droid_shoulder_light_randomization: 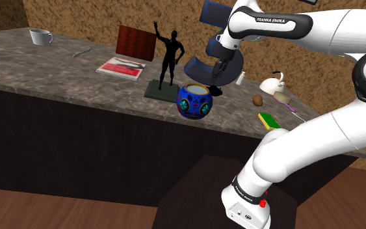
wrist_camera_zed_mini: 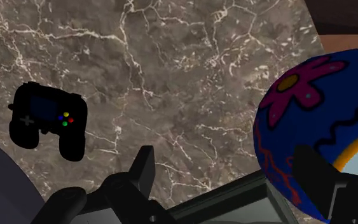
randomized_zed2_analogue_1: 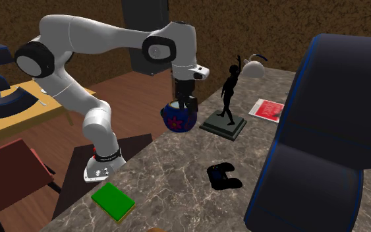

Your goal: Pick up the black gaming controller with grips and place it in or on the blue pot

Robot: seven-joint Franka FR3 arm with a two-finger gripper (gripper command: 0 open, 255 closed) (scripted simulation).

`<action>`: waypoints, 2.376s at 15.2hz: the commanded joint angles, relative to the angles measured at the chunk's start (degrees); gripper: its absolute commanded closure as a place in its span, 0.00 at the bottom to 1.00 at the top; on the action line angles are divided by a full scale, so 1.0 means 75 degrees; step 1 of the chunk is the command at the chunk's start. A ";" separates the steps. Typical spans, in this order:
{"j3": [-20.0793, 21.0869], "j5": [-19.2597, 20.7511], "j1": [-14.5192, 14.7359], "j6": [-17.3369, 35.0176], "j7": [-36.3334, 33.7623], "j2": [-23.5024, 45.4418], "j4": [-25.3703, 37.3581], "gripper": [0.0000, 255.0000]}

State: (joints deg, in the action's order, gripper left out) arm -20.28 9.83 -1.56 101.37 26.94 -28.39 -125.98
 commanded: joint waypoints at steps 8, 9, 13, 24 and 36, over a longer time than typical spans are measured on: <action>-0.1494 -0.0807 -0.0001 0.0973 0.1797 0.2365 0.1252 0.00; -0.1639 -0.0987 -0.0013 0.1039 0.2026 0.2679 0.1444 0.00; -0.2085 -0.1877 -0.0205 0.1175 0.2990 0.4034 0.2329 0.00; -0.2141 -0.3037 -0.0729 0.1723 0.4000 0.5660 0.2917 0.00; -0.2134 -0.3053 -0.0731 0.1774 0.4011 0.5680 0.2882 1.00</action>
State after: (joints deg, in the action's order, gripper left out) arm -36.29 -13.07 -7.04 114.67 57.02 14.21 -104.35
